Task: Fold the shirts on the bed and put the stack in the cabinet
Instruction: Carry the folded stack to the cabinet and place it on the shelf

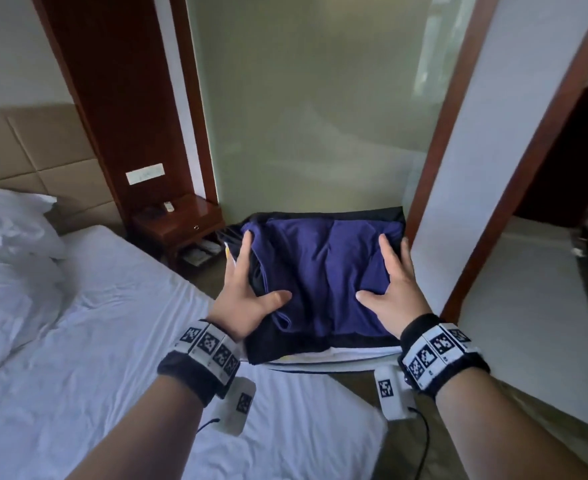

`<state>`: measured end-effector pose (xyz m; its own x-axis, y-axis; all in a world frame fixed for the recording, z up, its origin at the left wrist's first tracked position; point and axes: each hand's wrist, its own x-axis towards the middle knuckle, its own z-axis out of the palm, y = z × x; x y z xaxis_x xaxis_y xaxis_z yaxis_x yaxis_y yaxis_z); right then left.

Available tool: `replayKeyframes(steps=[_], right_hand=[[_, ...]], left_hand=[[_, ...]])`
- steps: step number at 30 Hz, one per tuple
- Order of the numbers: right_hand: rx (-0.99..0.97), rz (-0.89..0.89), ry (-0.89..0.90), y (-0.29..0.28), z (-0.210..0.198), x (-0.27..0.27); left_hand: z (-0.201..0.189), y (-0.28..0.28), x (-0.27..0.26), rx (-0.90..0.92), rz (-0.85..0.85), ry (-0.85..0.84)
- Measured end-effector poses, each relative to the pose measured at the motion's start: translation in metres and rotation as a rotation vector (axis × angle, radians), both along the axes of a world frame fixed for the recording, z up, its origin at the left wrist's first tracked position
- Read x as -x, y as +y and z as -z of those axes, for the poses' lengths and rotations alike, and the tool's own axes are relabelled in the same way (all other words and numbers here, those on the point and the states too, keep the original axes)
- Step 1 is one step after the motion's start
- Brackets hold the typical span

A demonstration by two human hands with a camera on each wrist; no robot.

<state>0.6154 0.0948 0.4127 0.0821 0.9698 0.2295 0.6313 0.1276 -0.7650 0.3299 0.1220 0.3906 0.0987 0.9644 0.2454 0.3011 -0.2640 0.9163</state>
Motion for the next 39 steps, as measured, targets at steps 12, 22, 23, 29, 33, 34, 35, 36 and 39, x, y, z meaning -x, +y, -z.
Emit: replayKeyframes(steps=[12, 22, 23, 29, 33, 34, 35, 36, 39], right_hand=[[0.126, 0.2, 0.034, 0.092, 0.076, -0.221], [0.253, 0.42, 0.134, 0.12, 0.11, -0.436], [0.249, 0.444, 0.139, 0.116, 0.11, -0.453], [0.222, 0.644, 0.163, 0.072, 0.098, -0.549], [0.194, 0.803, 0.148, 0.042, 0.085, -0.606], [0.178, 0.84, 0.148, 0.036, 0.082, -0.621], [0.17, 0.876, 0.139, 0.032, 0.08, -0.636], [0.162, 0.908, 0.136, 0.03, 0.077, -0.651], [0.123, 0.982, 0.151, 0.031, 0.074, -0.699]], left_hand=[[0.06, 0.139, -0.231, 0.192, 0.167, 0.092], [0.104, 0.233, -0.475, 0.281, 0.426, 0.129], [0.106, 0.237, -0.497, 0.28, 0.469, 0.123], [0.095, 0.242, -0.628, 0.22, 0.697, 0.134], [0.082, 0.241, -0.715, 0.206, 0.84, 0.13], [0.077, 0.242, -0.736, 0.197, 0.872, 0.133], [0.072, 0.242, -0.758, 0.181, 0.9, 0.139], [0.068, 0.244, -0.779, 0.164, 0.927, 0.145], [0.064, 0.254, -0.843, 0.149, 0.997, 0.147]])
